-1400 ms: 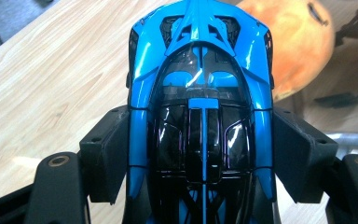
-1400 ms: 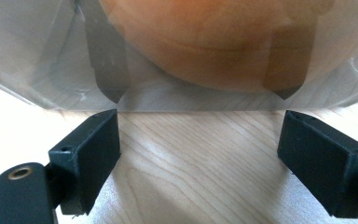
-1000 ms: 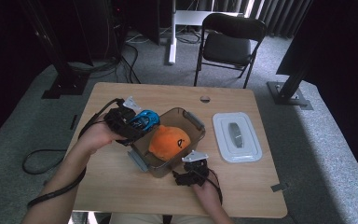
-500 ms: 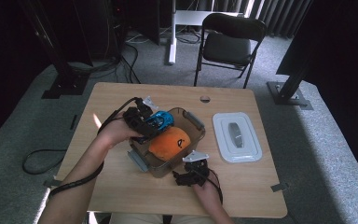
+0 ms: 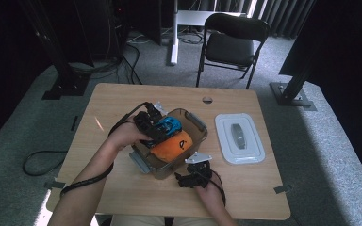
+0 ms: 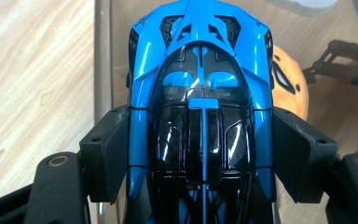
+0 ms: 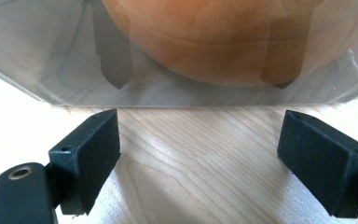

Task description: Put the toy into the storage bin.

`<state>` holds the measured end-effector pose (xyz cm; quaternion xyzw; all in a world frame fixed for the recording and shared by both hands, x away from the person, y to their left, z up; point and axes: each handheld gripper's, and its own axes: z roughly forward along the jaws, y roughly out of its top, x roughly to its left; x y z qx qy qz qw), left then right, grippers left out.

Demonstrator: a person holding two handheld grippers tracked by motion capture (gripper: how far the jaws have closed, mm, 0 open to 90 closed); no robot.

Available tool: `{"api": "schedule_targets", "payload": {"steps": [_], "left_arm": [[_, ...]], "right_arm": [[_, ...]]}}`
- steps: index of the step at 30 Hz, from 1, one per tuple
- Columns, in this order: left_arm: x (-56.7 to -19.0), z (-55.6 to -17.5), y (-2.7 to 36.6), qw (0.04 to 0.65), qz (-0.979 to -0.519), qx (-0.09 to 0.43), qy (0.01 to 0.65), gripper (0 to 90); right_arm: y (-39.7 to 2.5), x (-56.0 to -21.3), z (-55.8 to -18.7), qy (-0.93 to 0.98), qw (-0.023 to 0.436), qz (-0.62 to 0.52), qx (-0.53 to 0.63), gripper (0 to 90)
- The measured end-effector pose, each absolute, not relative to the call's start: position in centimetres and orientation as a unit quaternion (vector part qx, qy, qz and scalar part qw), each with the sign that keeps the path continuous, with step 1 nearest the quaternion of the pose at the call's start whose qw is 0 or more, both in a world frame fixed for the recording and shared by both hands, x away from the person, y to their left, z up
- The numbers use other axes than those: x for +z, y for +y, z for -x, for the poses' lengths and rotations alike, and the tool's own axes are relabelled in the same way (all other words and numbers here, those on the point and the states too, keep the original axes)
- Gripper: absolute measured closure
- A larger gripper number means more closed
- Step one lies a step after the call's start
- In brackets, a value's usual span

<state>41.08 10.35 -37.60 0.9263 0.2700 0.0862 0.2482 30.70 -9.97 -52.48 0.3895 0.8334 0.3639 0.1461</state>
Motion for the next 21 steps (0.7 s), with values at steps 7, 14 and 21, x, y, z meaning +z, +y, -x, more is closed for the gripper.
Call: {"api": "schedule_targets", "payload": {"steps": [7, 14, 21], "left_arm": [[-38.6, -41.5, 10.1, 0.241, -0.930, 0.081, 0.266, 28.8], [-38.9, -41.7, 9.9, 0.242, -0.930, 0.087, 0.264, 28.5], [-38.8, -41.4, 9.8, 0.235, -0.933, 0.088, 0.257, 24.9]], "right_arm": [[-10.1, -52.5, -30.7, 0.833, 0.145, -0.389, 0.365, 12.6], [-10.1, -52.5, -30.7, 0.833, 0.143, -0.389, 0.366, 12.6], [-10.2, -52.5, -30.7, 0.833, 0.143, -0.389, 0.366, 12.6]]}}
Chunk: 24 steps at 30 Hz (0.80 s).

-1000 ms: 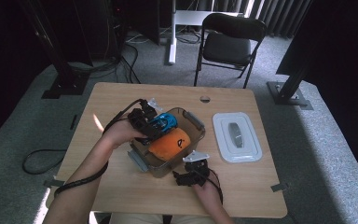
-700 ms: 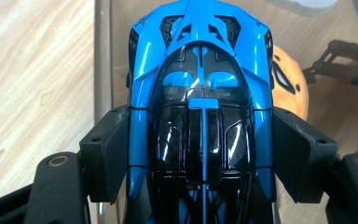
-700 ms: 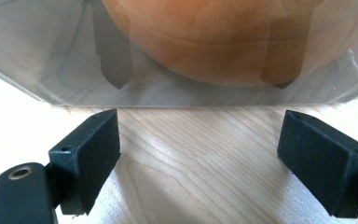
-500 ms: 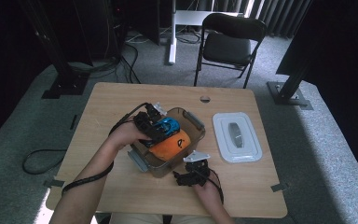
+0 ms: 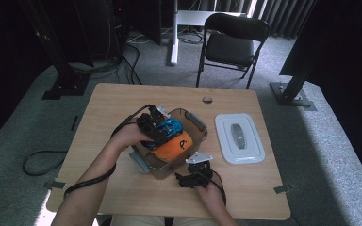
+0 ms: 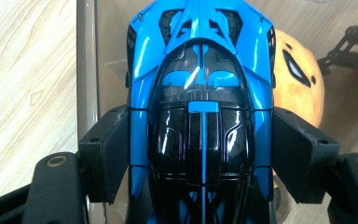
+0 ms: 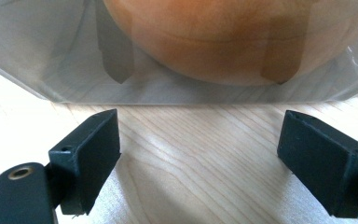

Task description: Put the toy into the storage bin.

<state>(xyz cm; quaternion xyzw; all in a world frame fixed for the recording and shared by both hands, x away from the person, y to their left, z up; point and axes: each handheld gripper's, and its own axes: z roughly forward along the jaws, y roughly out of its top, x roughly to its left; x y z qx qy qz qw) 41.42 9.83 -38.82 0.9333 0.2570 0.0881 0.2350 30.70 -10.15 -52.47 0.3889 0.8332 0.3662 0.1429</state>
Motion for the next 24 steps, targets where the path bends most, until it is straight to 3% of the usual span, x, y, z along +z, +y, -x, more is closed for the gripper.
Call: {"api": "schedule_targets", "payload": {"steps": [7, 14, 24], "left_arm": [[-37.6, -40.8, 10.1, 0.259, -0.927, 0.089, 0.257, 16.7], [-36.4, -40.4, 10.9, 0.275, -0.920, 0.090, 0.262, 2.3], [-35.5, -40.6, 13.3, 0.308, -0.894, 0.124, 0.301, 1.6]], "right_arm": [[-10.1, -52.5, -30.7, 0.833, 0.144, -0.389, 0.365, 12.6], [-10.1, -52.5, -30.7, 0.833, 0.144, -0.389, 0.366, 12.6], [-10.2, -52.5, -30.7, 0.833, 0.143, -0.390, 0.367, 12.6]]}}
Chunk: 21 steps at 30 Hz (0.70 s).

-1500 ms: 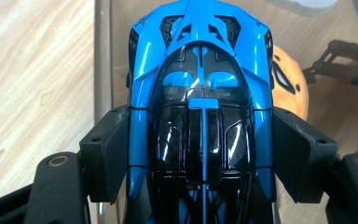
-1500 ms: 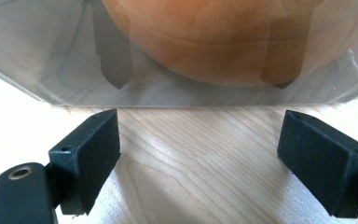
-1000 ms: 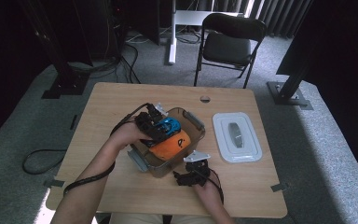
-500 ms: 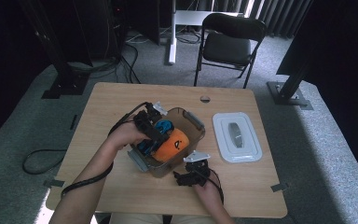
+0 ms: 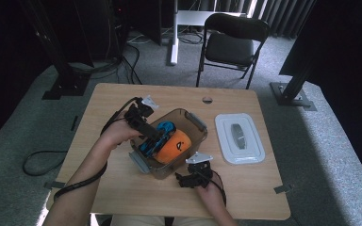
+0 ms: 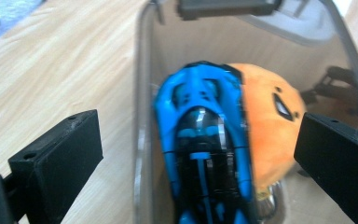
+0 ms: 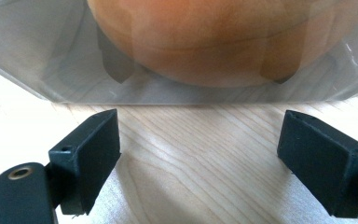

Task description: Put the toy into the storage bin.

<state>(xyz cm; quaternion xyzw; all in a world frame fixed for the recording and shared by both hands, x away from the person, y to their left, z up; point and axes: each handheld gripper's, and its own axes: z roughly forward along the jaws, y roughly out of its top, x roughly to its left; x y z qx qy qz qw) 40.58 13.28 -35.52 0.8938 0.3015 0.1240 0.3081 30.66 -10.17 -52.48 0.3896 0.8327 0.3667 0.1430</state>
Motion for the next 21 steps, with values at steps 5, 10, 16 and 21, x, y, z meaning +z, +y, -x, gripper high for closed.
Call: {"api": "schedule_targets", "payload": {"steps": [5, 10, 16, 21], "left_arm": [[-35.4, -40.6, 14.4, 0.314, -0.888, 0.134, 0.309, 1.7], [-35.4, -40.8, 16.1, 0.318, -0.877, 0.153, 0.326, 1.7], [-36.9, -41.6, 18.4, 0.307, -0.866, 0.162, 0.359, 1.7], [-38.2, -42.2, 20.2, 0.328, -0.852, 0.153, 0.378, 1.7]], "right_arm": [[-10.2, -52.5, -30.7, 0.832, 0.143, -0.389, 0.367, 12.6], [-10.2, -52.5, -30.6, 0.832, 0.143, -0.390, 0.368, 12.6], [-10.3, -52.5, -30.6, 0.831, 0.140, -0.390, 0.370, 12.6], [-10.4, -52.5, -30.6, 0.832, 0.139, -0.389, 0.371, 12.6]]}}
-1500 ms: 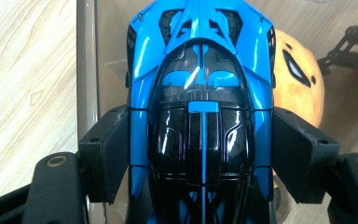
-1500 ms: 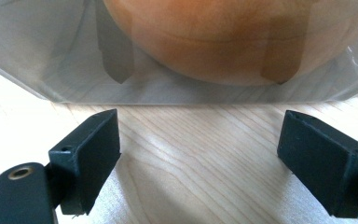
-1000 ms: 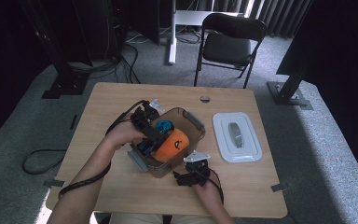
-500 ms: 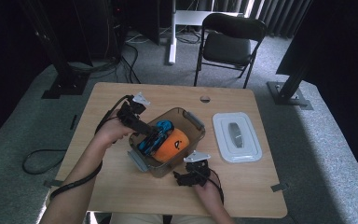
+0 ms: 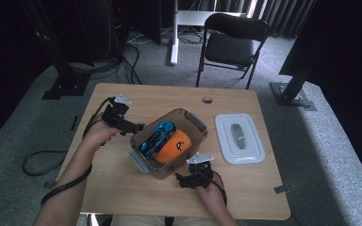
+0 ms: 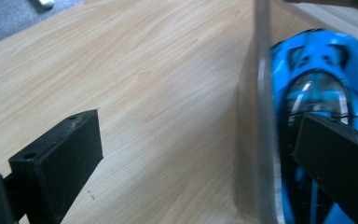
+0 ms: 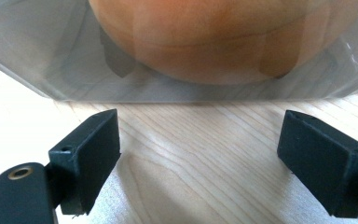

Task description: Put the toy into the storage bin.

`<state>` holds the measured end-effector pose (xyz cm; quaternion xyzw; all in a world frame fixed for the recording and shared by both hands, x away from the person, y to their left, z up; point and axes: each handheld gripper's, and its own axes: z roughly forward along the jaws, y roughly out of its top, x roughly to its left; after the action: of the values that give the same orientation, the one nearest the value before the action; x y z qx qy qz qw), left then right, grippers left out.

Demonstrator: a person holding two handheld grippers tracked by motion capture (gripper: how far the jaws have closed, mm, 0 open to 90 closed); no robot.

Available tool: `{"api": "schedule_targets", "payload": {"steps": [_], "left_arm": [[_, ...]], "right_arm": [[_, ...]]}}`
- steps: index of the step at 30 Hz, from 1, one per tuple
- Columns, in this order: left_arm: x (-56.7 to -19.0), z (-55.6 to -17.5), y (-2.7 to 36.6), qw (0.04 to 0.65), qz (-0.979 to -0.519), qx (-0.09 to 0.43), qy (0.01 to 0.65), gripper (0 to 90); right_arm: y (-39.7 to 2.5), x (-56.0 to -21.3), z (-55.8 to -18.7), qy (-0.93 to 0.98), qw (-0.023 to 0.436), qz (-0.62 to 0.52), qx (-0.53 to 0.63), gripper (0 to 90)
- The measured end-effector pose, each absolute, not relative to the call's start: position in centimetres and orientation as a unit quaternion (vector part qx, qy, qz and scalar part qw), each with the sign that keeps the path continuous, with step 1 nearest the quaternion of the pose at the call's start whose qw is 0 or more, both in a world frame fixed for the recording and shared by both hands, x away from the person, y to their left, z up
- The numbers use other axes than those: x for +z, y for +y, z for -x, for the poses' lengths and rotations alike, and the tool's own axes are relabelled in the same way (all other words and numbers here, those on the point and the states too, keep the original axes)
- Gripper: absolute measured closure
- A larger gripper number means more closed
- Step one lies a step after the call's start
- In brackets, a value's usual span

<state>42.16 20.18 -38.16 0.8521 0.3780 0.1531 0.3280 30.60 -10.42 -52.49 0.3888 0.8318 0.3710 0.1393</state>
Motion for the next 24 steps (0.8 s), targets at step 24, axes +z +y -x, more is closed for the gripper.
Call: {"api": "schedule_targets", "payload": {"steps": [24], "left_arm": [[-46.7, -44.7, 23.0, 0.324, -0.834, 0.124, 0.429, 1.7]], "right_arm": [[-11.2, -52.1, -30.6, 0.830, 0.128, -0.396, 0.372, 12.6]]}}
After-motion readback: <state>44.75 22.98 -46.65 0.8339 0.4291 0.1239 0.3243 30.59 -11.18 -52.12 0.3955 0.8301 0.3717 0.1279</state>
